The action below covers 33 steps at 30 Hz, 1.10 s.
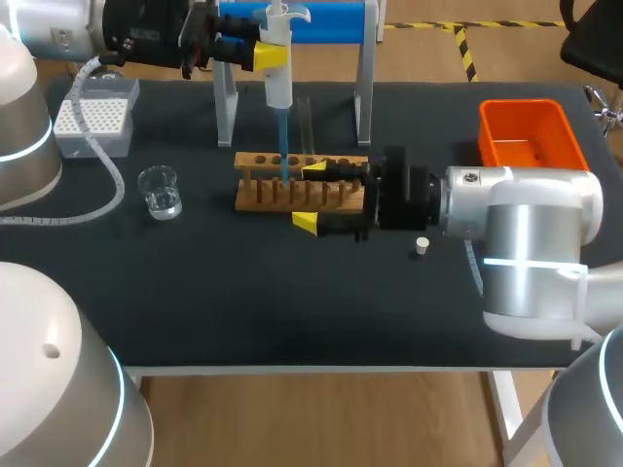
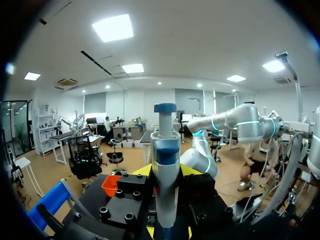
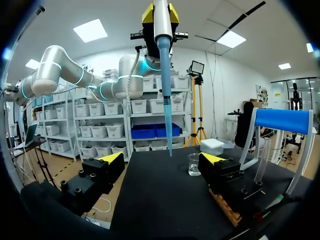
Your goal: Invert the test tube, pick up the pipette, mount the tip to pipette, aspirate from beaker and dispense into the tube, eject the tip, return the pipette, and cap with the stopper.
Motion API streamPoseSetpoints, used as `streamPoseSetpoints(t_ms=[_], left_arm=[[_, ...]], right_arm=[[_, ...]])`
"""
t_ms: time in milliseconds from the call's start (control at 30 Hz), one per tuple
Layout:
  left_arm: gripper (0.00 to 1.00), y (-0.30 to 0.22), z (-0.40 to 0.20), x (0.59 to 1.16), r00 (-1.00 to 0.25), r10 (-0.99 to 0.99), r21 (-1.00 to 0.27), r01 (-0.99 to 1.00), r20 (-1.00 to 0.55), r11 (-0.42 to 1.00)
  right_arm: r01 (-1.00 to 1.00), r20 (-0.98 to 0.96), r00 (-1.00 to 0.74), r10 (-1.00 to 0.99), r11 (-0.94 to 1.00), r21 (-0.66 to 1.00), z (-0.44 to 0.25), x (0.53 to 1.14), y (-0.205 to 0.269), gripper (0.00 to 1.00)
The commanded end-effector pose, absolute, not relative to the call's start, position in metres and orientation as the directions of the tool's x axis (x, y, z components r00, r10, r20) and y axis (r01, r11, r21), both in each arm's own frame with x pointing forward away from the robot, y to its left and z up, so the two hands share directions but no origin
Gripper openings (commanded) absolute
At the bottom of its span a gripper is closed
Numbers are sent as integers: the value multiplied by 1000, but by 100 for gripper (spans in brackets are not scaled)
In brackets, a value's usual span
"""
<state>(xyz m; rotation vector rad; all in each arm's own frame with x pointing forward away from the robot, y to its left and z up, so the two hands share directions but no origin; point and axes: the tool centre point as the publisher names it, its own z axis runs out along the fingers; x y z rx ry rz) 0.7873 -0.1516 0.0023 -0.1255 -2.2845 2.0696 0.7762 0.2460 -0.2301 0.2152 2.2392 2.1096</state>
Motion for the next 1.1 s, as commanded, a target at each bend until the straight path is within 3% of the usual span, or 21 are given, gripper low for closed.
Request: streamPoseSetpoints(t_ms=[33,433,1100], left_arm=[[0,-151,3,788,-995,99,-995,23,-13,98],[0,-146,6,789,-994,105,-992,32,-19,122],[0,-24,-27,838,-995,92,-989,60,-48,138]], right_arm=[[62,54,-989,136,56,997,-230,776,244,100],[62,54,-989,136,56,997,-230,776,244,100],[62,54,-989,136,56,997,-230,776,244,100]])
